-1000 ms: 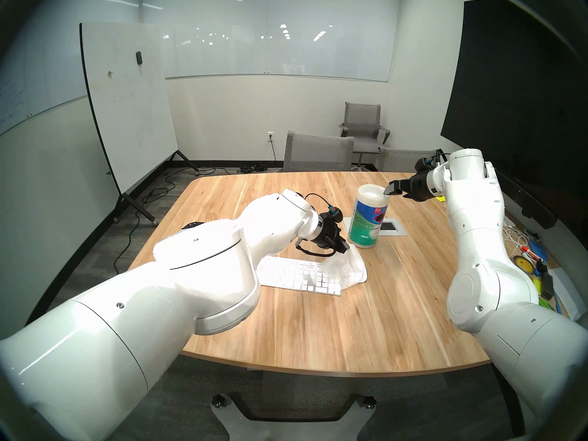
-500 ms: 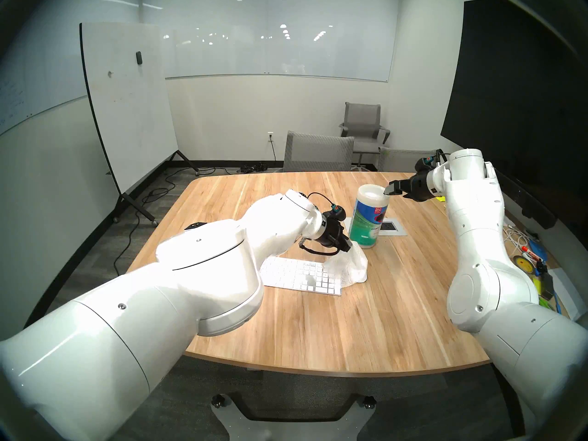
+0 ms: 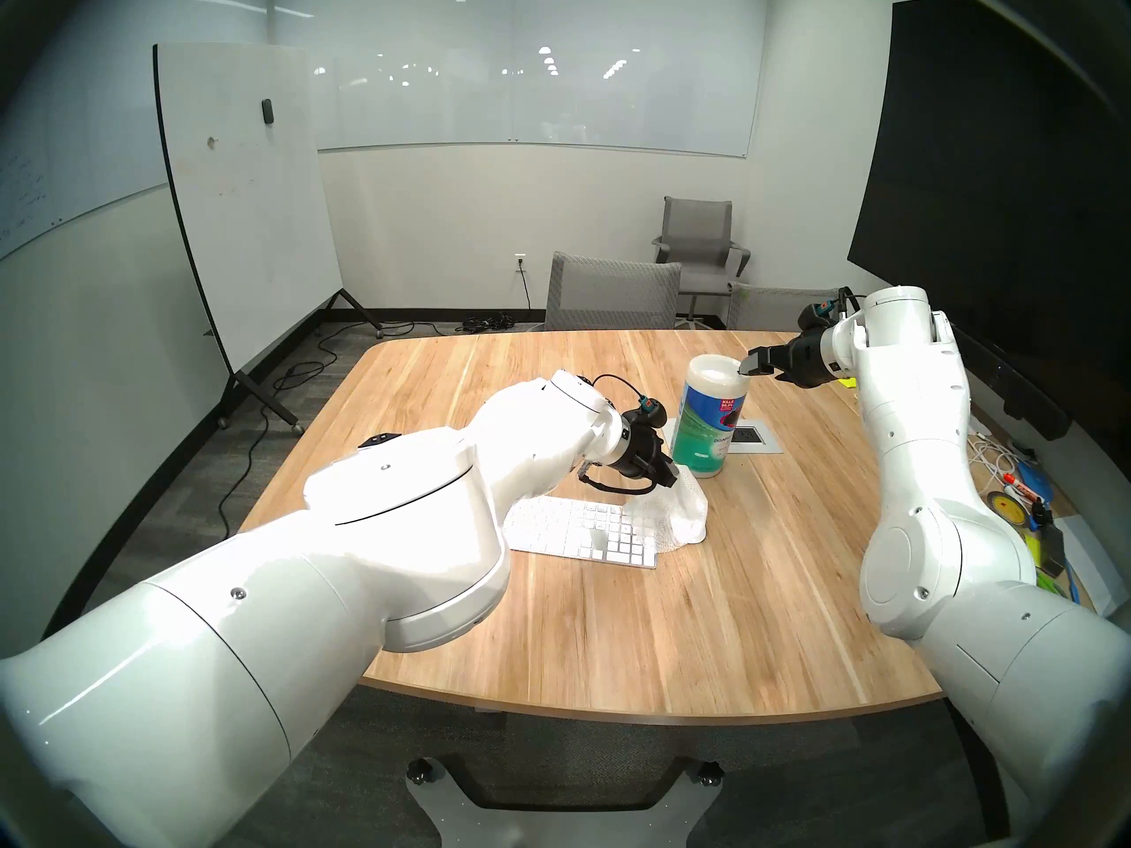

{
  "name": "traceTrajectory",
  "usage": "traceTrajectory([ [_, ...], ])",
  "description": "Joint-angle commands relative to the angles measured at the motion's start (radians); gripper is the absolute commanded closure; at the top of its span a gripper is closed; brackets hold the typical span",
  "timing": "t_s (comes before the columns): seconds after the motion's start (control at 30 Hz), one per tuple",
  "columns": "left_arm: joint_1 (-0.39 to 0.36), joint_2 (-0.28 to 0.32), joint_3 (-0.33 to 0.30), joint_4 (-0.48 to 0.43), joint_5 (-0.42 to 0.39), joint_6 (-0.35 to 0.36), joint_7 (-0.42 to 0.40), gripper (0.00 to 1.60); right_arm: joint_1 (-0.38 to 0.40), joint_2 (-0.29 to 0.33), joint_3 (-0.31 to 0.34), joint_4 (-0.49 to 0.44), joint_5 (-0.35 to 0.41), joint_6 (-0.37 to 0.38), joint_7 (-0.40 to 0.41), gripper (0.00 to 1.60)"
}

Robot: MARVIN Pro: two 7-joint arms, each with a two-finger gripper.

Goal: Wipe the keyboards and mice with a disinfecting wipe, then set the wipe down

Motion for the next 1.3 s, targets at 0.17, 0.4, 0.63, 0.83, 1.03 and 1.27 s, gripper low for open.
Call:
traceTrajectory([
  [0.17,-0.002,-0.014,-0.009,-0.006,-0.008,-0.004,-0.005,1.60,0.021,0.001,0.001,-0.013,0.003,-0.002,0.002,0.00],
  [0.4,-0.032,-0.003,-0.023,-0.010,-0.017,-0.007,-0.024,1.60,0.022,0.000,0.001,-0.013,0.004,-0.002,0.002,0.00],
  [0.63,-0.044,0.010,-0.034,-0.014,-0.024,-0.018,-0.063,1.60,0.023,0.000,0.002,-0.014,0.004,-0.002,0.003,0.00],
  [0.83,-0.048,0.022,-0.046,-0.023,-0.031,-0.047,-0.111,1.60,0.024,0.000,0.002,-0.015,0.004,-0.002,0.003,0.00],
  [1.03,-0.046,0.039,-0.052,-0.041,-0.033,-0.099,-0.181,1.60,0.025,0.000,0.002,-0.016,0.005,-0.002,0.004,0.00],
  [1.27,-0.051,0.070,-0.061,-0.061,-0.037,-0.183,-0.285,1.60,0.025,0.000,0.002,-0.018,0.005,-0.002,0.006,0.00],
])
